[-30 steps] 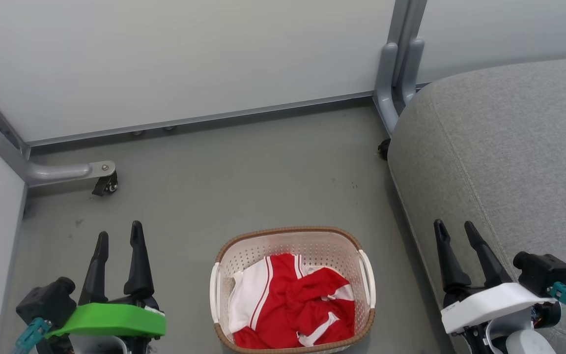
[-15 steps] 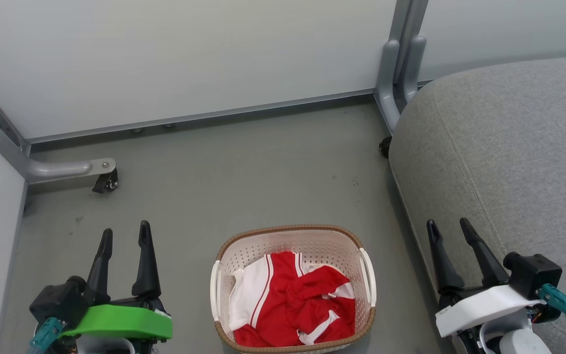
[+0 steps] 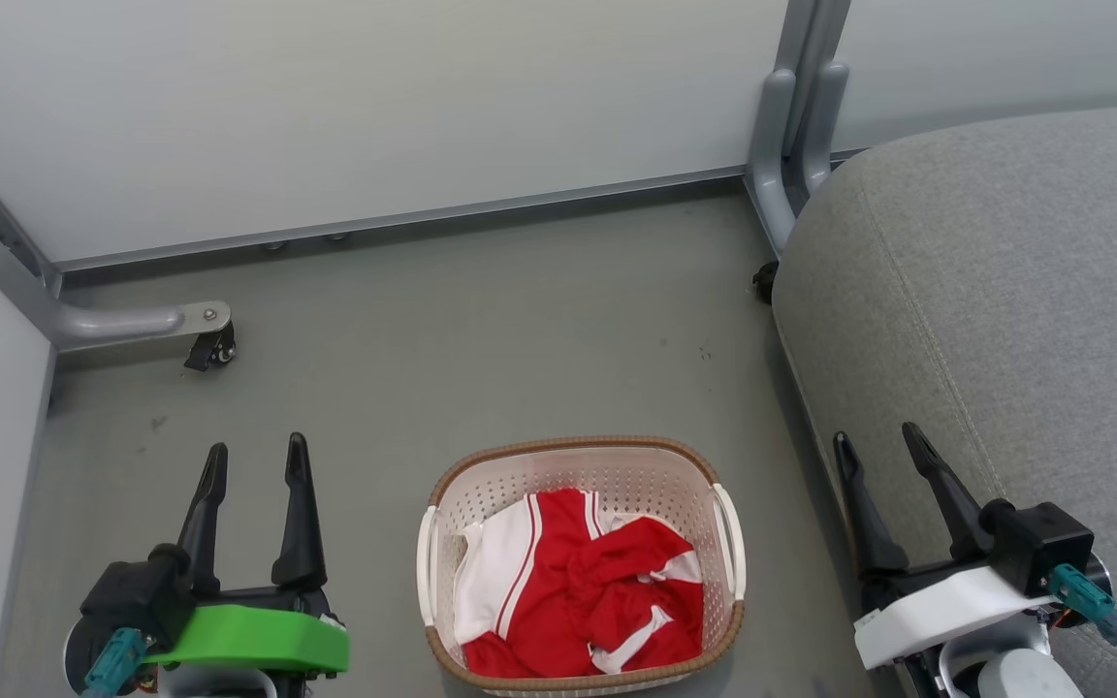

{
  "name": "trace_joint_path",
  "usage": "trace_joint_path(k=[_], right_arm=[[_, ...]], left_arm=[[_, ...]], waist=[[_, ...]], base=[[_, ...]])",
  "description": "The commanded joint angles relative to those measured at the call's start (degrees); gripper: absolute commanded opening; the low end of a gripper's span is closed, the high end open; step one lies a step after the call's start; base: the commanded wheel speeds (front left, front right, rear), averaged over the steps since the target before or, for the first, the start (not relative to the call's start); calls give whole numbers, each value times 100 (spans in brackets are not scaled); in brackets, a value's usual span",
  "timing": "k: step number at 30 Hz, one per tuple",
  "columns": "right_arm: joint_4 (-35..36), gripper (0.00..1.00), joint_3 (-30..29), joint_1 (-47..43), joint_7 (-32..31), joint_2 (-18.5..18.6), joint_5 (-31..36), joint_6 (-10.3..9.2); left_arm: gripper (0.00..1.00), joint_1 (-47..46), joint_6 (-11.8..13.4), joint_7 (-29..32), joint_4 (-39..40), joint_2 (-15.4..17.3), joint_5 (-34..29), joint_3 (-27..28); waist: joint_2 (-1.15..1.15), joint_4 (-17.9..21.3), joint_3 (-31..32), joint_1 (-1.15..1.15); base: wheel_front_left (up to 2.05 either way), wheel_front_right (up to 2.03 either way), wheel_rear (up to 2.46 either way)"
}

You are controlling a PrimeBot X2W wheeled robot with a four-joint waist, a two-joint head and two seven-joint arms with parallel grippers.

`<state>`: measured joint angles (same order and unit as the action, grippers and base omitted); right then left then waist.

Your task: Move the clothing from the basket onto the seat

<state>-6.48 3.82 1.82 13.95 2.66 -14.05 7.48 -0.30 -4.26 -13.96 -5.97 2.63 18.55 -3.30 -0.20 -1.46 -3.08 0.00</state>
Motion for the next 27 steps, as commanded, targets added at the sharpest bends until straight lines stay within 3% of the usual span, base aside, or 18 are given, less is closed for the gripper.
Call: trace_joint_path(k=[1, 10, 27], right_arm=[[36, 100, 4, -7, 47, 33, 119, 2], [64, 100, 37, -18, 135, 37, 425, 1], [21, 100, -8, -94, 134, 36, 370, 1]], left_arm=[[100, 64, 25, -46, 26, 41, -106, 3], [100, 96, 27, -143, 52, 43, -471, 13], [100, 139, -12, -122, -1, 42, -485, 1]], waist=[[19, -3, -12, 0], [20, 3, -44, 0], [20, 2, 26, 0]], base=[[0, 0, 0], [0, 0, 0], [0, 0, 0]])
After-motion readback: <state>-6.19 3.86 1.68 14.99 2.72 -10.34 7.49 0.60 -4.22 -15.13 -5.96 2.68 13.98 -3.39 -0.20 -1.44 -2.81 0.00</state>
